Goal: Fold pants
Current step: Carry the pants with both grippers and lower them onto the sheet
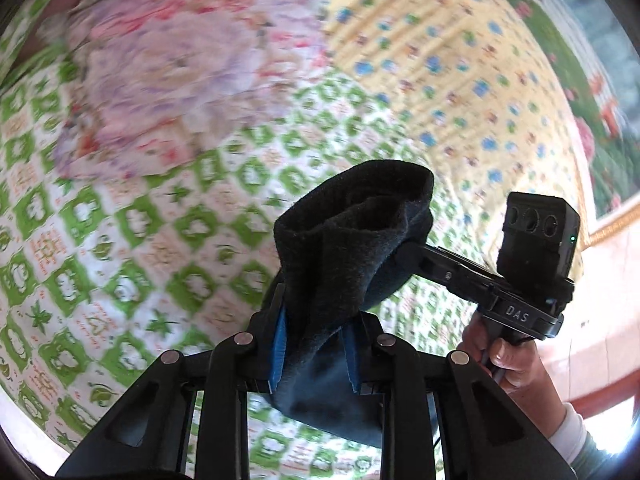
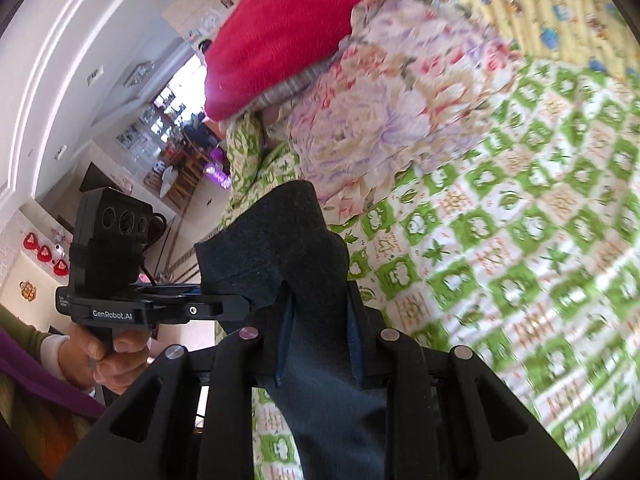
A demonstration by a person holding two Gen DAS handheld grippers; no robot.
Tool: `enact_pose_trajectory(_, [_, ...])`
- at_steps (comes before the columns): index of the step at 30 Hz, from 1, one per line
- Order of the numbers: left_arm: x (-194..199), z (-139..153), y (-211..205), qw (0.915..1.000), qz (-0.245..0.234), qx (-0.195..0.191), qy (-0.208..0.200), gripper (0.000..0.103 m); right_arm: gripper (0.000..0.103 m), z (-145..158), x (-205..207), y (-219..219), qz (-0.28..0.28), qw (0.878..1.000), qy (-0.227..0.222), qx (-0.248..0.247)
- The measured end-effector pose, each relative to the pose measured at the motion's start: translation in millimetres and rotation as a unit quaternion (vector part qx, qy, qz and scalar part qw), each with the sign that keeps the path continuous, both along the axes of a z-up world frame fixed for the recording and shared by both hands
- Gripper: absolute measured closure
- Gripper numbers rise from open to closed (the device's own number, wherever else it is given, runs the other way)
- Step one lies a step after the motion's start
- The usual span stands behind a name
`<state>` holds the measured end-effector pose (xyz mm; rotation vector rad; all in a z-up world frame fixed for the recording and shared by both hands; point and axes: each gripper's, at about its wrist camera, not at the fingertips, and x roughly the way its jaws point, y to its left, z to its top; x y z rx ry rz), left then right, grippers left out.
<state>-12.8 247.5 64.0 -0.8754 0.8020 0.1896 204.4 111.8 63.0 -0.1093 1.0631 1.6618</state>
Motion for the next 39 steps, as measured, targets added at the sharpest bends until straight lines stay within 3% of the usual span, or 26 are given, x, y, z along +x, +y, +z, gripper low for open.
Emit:
enact_pose_trajectory(11, [24.9,24.0,-65.7,0.9949,-0.098,0.014,-0.017,0.082,0.079,2.9,12.7,-87.6,-0.066,0.998,-0.003,0.017])
enact_pose_trajectory(20, [39.5,23.5,-123.3,0.9861,-0.164,0.024,-0.006,0.082,0.08,-9.1,10.8,-155.8,-0.118,0.993,0.009,0.021])
enact_pose_trajectory(39, [59.9,9.0,-233.4,0.9537,-0.295,0.051,0.027,0.082,0.08,-41.6,4.2,-264.1,-0.216,0.975,0.043,0.032])
